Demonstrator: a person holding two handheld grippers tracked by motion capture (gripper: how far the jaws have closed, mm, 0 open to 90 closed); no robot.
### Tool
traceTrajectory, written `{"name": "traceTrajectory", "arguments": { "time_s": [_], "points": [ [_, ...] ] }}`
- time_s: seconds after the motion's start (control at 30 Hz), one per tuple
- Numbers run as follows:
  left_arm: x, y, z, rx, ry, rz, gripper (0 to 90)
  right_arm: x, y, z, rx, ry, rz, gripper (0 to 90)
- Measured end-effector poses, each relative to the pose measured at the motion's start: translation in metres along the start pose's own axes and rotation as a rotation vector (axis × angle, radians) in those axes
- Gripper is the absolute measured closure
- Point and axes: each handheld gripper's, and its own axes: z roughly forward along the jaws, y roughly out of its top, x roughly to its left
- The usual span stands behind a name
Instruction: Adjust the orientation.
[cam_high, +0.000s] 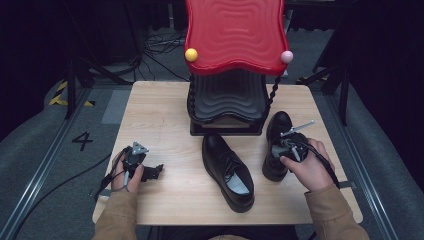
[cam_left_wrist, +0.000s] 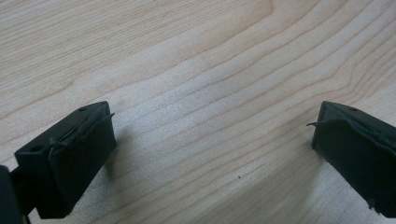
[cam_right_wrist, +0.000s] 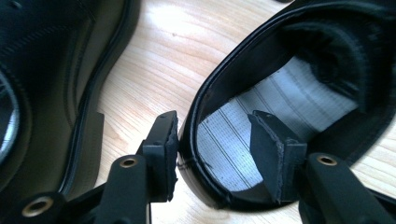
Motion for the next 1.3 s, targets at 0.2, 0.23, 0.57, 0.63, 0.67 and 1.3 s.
{"name": "traceTrajectory", "arguments": {
  "time_s": [0.2,0.23,0.57,0.63,0.67,1.3],
  "points": [
    [0.0,0.0,0.0,0.0,0.001,-0.001,0.0,-0.001,0.002,0.016,0.043,0.018,0.016,53.3],
    [0.0,0.0,0.0,-0.001,0.001,-0.002,0.0,-0.001,0.002,0.019,0.052,0.023,0.02,54.2],
    [-0.001,0.0,0.0,0.001,0.0,-0.005,0.0,0.004,0.001,0.031,0.103,0.094,0.015,77.8],
    [-0.001,0.0,0.0,0.001,0.0,-0.005,0.0,0.004,0.001,0.031,0.101,0.098,0.019,78.3],
    [-0.001,0.0,0.0,0.001,0.0,-0.005,0.0,0.003,0.001,0.03,0.098,0.103,0.019,78.6],
    [0.0,0.0,0.0,0.002,-0.002,-0.001,0.0,0.006,-0.002,0.005,0.059,0.097,-0.061,79.8]
  ]
}}
